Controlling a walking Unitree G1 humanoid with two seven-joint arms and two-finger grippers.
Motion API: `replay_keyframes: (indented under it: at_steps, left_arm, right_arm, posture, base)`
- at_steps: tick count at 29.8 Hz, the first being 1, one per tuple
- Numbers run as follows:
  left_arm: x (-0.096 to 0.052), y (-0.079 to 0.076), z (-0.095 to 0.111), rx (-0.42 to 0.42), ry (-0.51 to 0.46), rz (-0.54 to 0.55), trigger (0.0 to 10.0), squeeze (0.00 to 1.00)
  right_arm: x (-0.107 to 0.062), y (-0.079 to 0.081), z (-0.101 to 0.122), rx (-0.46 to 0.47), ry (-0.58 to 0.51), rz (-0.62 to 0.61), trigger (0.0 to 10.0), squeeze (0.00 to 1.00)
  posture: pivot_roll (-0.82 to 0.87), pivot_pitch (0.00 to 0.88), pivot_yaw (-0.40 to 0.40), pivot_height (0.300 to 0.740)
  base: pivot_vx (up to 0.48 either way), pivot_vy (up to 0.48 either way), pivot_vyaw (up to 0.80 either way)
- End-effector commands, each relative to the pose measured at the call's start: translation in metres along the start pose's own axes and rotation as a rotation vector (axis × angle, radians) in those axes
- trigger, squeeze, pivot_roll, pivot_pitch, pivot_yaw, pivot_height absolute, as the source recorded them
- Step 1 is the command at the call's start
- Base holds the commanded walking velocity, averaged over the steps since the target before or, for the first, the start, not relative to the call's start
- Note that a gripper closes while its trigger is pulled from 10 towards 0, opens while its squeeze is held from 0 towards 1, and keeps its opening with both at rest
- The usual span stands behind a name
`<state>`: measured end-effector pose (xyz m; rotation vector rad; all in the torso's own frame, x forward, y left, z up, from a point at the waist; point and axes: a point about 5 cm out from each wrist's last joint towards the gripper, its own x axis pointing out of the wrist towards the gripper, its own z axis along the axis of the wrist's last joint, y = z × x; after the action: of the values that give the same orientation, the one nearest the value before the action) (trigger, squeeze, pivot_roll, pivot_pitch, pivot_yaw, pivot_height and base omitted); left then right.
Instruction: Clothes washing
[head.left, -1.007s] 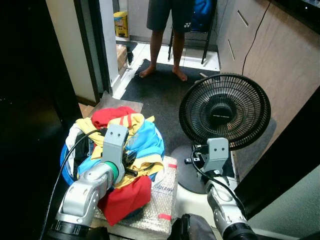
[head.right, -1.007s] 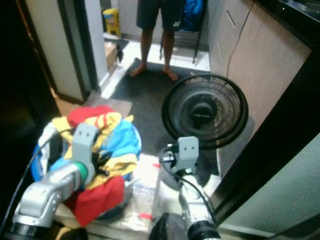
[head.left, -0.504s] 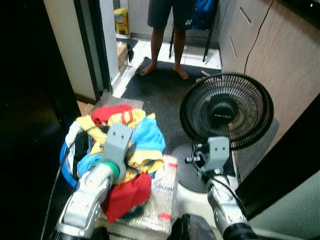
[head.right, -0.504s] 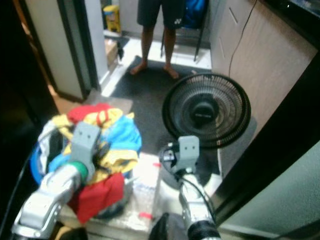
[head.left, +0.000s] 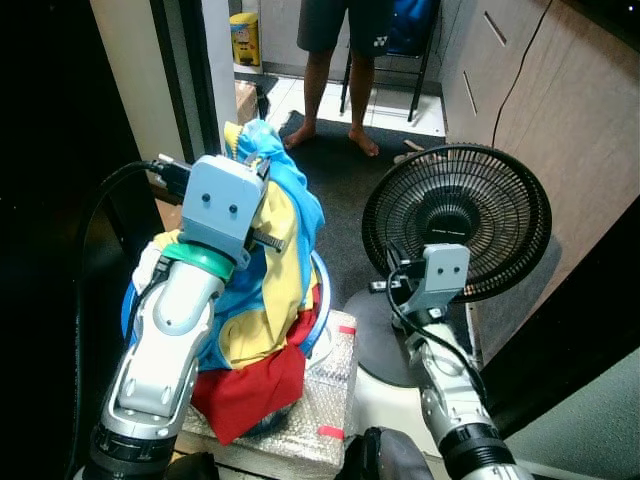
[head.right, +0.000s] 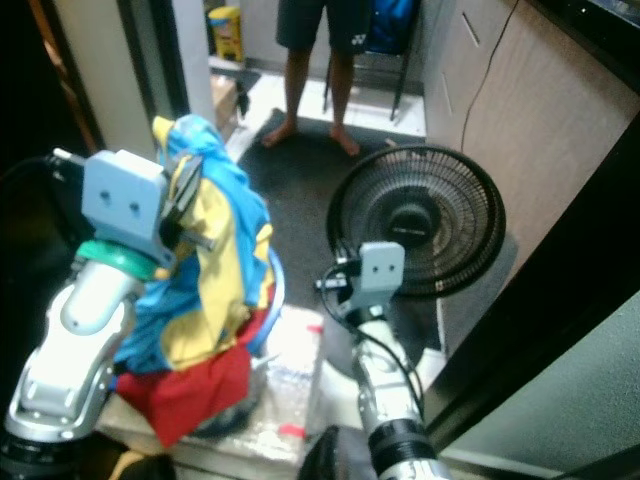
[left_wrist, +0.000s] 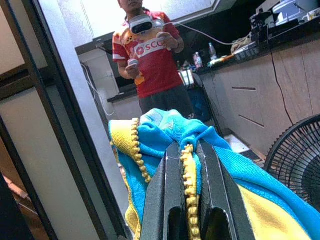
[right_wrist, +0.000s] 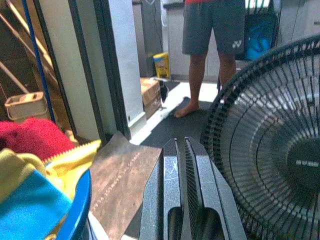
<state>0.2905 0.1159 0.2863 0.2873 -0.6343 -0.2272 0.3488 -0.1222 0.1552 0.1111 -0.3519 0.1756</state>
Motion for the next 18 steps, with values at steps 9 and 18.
replay_keyframes:
  at_steps: [9,18]
  left_arm:
    - [-0.0015,0.0016,0.0028,-0.039,-0.014,0.038,10.0,0.0]
    - [-0.002,0.0031,0.0008,-0.048,0.001,0.051,10.0,0.0]
  right_arm:
    - [0.0036,-0.0005,0.0084,0.02,-0.027,-0.01,10.0,0.0]
    - [0.0027,-0.0006,0.0098,0.017,-0.026,-0.013,10.0,0.0]
  posture:
    - [0.08,0.063,-0.033,0.601]
    - [0.07,0.064,-0.032,0.641]
  base:
    - [0.0,0.0,0.0]
    - [0.0,0.0,0.0]
